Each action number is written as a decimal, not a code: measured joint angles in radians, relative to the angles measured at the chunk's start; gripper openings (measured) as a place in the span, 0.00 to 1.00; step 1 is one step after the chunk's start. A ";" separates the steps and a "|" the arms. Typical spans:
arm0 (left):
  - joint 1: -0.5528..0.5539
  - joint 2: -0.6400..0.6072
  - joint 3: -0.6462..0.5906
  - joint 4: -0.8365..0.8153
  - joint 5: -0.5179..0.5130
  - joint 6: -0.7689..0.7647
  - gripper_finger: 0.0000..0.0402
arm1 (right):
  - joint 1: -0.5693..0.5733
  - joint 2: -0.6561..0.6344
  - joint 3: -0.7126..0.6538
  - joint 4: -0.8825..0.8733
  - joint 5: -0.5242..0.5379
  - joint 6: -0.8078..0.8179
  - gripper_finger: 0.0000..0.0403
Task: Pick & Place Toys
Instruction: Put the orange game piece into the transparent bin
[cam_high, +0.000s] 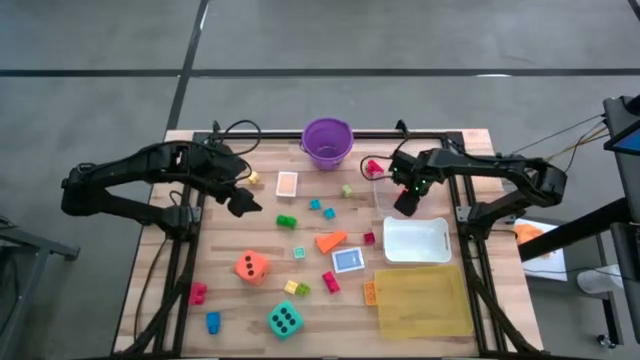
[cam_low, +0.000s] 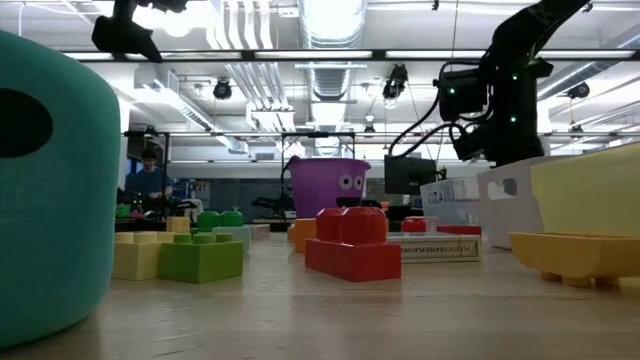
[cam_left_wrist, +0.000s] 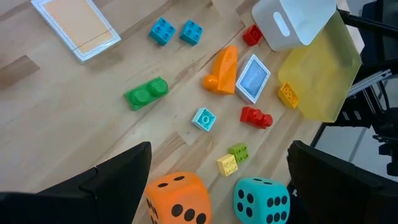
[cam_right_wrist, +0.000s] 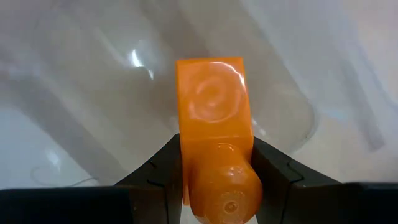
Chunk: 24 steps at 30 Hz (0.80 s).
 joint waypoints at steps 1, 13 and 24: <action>0.000 0.000 0.000 0.000 0.000 0.000 0.91 | 0.004 0.000 0.000 0.000 -0.004 -0.027 0.31; 0.000 0.000 0.000 0.004 -0.008 0.003 0.91 | 0.004 0.000 -0.006 0.013 -0.030 -0.163 0.31; 0.000 0.000 0.000 0.004 -0.008 0.008 0.91 | 0.004 0.001 -0.032 0.051 -0.050 -0.202 0.31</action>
